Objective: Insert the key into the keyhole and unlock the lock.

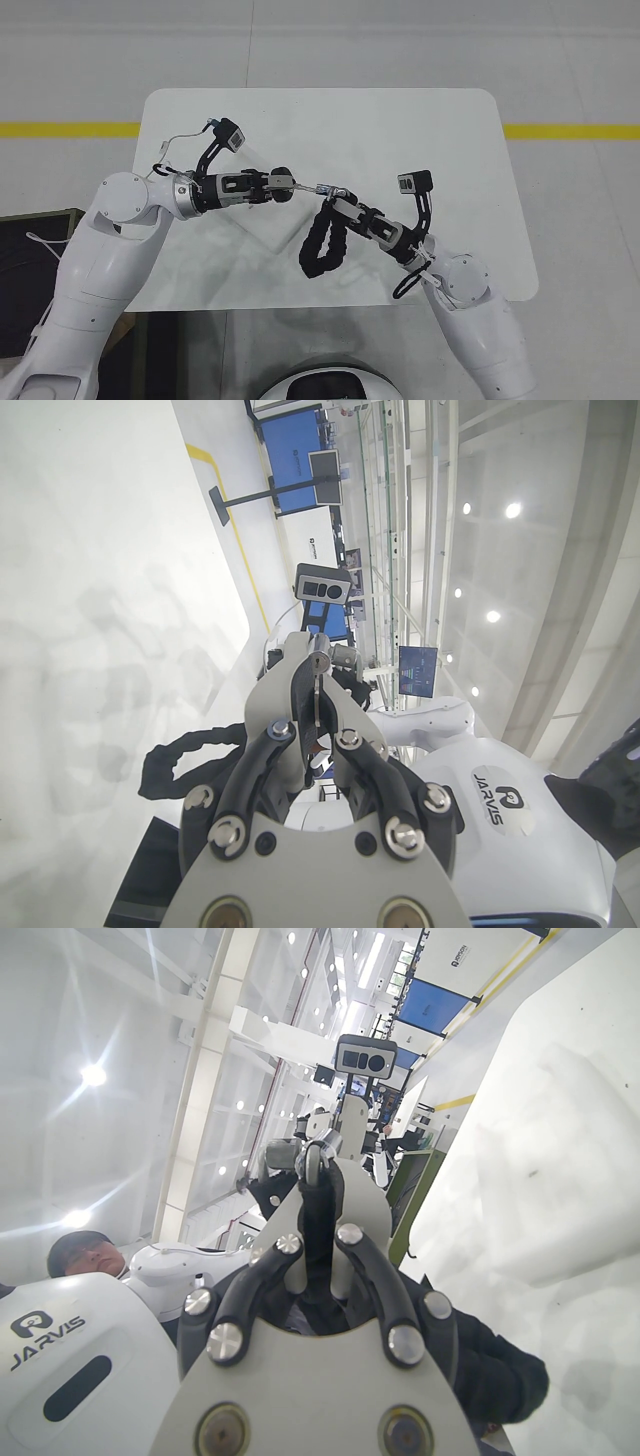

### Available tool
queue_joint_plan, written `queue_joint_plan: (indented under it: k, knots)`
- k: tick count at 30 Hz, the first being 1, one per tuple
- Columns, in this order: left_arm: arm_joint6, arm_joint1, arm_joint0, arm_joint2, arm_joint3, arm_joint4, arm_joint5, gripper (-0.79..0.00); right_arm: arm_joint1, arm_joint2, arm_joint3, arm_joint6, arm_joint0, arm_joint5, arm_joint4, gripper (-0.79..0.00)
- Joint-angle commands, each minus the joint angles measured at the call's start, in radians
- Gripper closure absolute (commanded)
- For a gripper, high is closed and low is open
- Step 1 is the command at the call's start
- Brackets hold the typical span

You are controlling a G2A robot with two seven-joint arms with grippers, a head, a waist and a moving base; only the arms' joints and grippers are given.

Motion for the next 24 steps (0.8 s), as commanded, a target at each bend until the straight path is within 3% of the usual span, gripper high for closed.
queue_joint_plan:
  k: [1, 24]
  knots:
    - [0.001, -0.001, 0.000, -0.002, 0.002, 0.004, -0.001, 0.000, 0.000, 0.000, 0.001, -0.001, 0.000, 0.000, 0.003, 0.000]
    - [-0.014, -0.025, -0.011, 0.004, 0.017, 0.024, -0.015, 0.000, 0.002, -0.013, -0.001, -0.017, -0.001, -0.003, -0.002, 0.000]
